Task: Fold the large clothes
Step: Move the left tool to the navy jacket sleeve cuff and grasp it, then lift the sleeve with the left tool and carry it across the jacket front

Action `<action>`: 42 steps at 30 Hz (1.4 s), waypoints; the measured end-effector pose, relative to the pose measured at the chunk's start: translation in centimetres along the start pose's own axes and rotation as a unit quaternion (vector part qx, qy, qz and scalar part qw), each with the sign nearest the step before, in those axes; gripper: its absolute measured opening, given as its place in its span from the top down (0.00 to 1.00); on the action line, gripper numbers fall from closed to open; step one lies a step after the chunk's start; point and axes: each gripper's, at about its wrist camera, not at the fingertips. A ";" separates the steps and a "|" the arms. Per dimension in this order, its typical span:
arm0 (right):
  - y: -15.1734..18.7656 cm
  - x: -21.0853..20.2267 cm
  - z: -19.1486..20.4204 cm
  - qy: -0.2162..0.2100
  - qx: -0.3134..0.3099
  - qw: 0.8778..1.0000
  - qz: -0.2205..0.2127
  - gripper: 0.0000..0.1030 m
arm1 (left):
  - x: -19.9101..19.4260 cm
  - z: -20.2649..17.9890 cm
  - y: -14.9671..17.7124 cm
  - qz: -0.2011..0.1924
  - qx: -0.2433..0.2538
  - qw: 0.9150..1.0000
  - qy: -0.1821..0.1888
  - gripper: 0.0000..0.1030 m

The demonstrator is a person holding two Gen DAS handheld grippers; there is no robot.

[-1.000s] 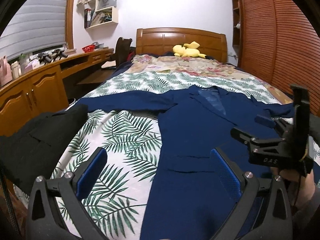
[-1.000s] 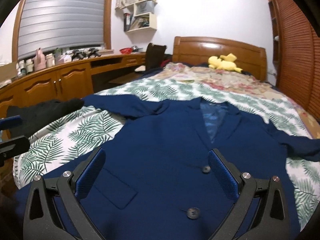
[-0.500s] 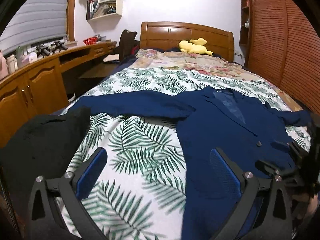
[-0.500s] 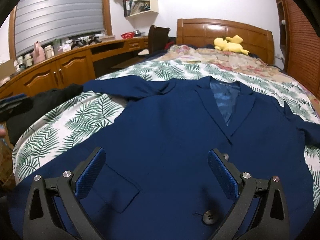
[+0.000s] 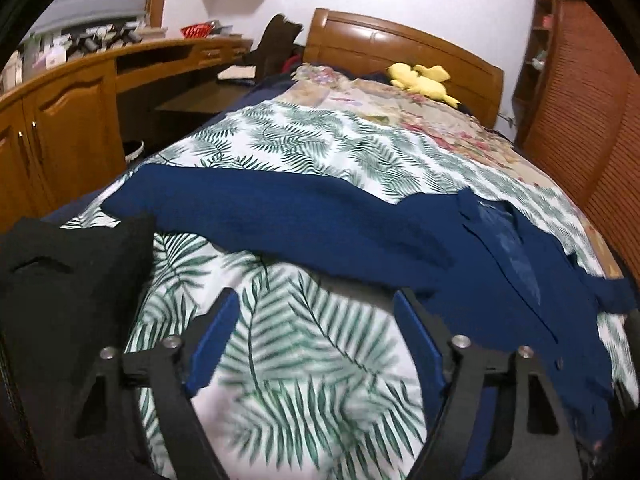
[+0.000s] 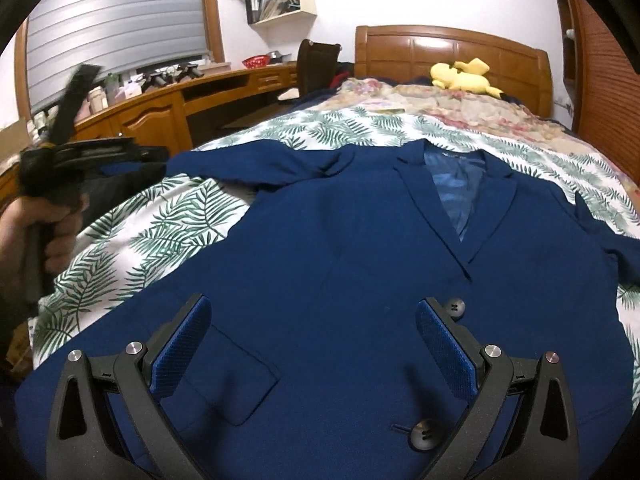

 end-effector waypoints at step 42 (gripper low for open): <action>-0.4 0.1 -6.1 0.061 0.022 0.998 0.013 0.00 | 6.6 -3.0 -5.4 0.038 0.035 0.998 -0.025 1.00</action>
Point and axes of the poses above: each gripper's, at about its wrist camera, not at the fingertips, and x roughly the way its jaws point, z to its left, y to its underside, and after that the axes turned 11 degrees about y, right-handed
